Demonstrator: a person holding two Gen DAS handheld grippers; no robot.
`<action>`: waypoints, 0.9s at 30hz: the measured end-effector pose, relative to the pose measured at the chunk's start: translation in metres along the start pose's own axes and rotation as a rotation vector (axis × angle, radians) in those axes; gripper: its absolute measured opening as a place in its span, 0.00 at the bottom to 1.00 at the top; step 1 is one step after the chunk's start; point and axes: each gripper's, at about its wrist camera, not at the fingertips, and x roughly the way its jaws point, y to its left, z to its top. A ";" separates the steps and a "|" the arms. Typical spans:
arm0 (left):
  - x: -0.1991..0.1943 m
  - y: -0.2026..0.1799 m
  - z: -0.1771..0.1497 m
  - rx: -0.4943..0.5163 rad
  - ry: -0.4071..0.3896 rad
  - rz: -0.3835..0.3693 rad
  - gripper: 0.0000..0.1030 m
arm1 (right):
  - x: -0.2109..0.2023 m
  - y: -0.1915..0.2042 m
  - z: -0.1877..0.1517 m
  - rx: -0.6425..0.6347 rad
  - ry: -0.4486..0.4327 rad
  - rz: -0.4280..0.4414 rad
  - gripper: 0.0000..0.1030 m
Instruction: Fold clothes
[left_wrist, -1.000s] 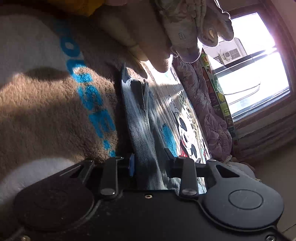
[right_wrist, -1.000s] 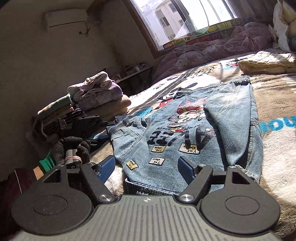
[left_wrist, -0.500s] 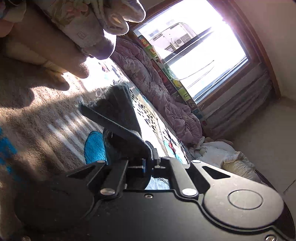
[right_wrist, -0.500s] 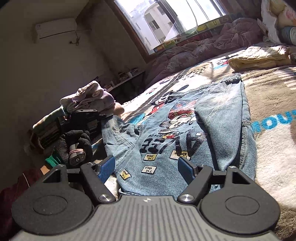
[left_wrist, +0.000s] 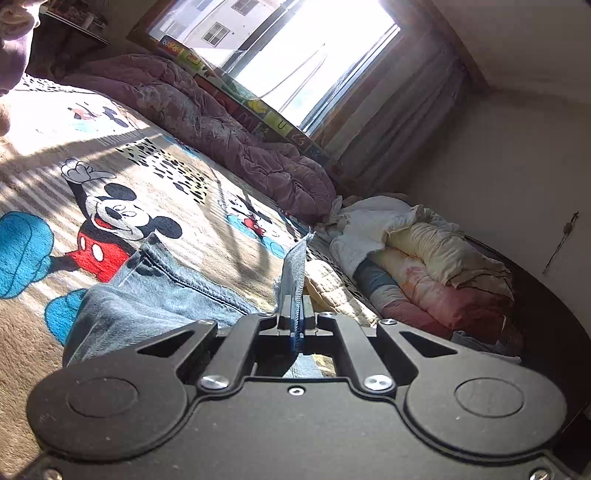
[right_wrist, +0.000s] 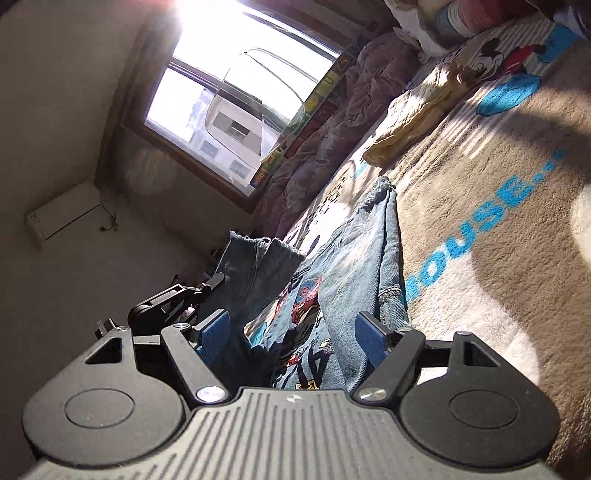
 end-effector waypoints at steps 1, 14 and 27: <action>0.004 -0.008 -0.003 0.005 0.007 -0.015 0.00 | -0.002 -0.003 0.002 0.010 -0.007 -0.005 0.73; 0.053 -0.087 -0.098 0.231 0.413 -0.245 0.10 | -0.018 -0.050 0.015 0.210 -0.116 -0.032 0.73; -0.094 0.051 -0.010 0.082 0.152 0.010 0.13 | 0.015 -0.040 0.016 0.210 0.000 -0.149 0.70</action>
